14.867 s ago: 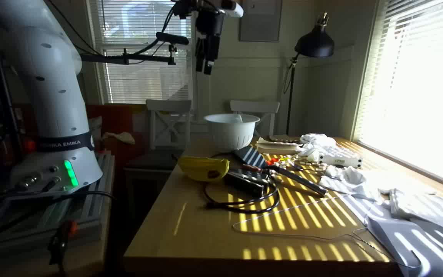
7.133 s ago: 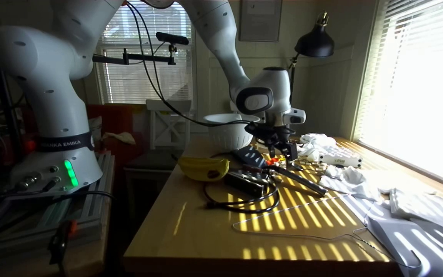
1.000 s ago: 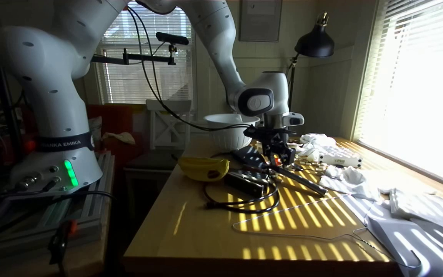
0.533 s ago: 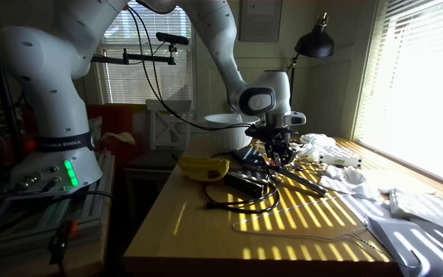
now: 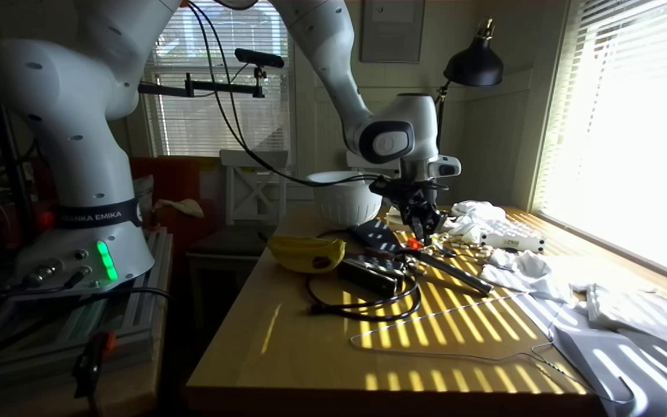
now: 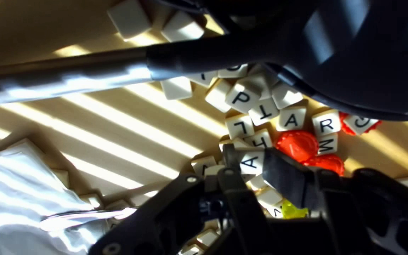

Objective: Pick up two objects from the table and put them inside the banana purse.

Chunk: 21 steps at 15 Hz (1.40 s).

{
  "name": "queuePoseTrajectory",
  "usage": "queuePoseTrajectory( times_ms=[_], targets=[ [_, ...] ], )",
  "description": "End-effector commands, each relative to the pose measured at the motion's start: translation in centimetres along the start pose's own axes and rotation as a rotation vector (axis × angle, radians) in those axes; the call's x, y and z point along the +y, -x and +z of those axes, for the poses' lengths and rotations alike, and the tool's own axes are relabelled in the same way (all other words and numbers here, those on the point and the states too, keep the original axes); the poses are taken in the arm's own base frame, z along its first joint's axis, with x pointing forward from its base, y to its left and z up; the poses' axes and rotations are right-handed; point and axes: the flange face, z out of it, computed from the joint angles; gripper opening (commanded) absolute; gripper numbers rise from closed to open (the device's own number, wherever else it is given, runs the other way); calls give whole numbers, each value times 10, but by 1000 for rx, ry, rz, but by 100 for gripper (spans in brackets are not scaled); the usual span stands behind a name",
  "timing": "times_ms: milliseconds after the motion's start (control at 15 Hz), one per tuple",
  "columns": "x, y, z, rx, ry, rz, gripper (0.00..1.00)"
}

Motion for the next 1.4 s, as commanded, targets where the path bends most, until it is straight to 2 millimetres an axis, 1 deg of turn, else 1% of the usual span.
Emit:
queuePoseTrajectory(
  times_ms=[0, 200, 333, 533, 667, 800, 867, 1067, 1200, 1333],
  targets=[
    [6, 10, -43, -6, -50, -4, 6],
    [19, 23, -63, -72, -138, -19, 6],
    [27, 40, -82, -111, -202, -40, 6],
    [36, 73, -120, -110, -243, -67, 6],
    [35, 98, -148, -84, -238, -79, 6],
    [34, 121, -169, -50, -223, -78, 6],
    [31, 134, -181, -39, -221, -71, 6],
    [24, 169, -200, -37, -216, -34, 6],
    [16, 192, -207, -44, -215, -5, 6],
    [21, 214, -213, -51, -209, 53, 6]
  ],
)
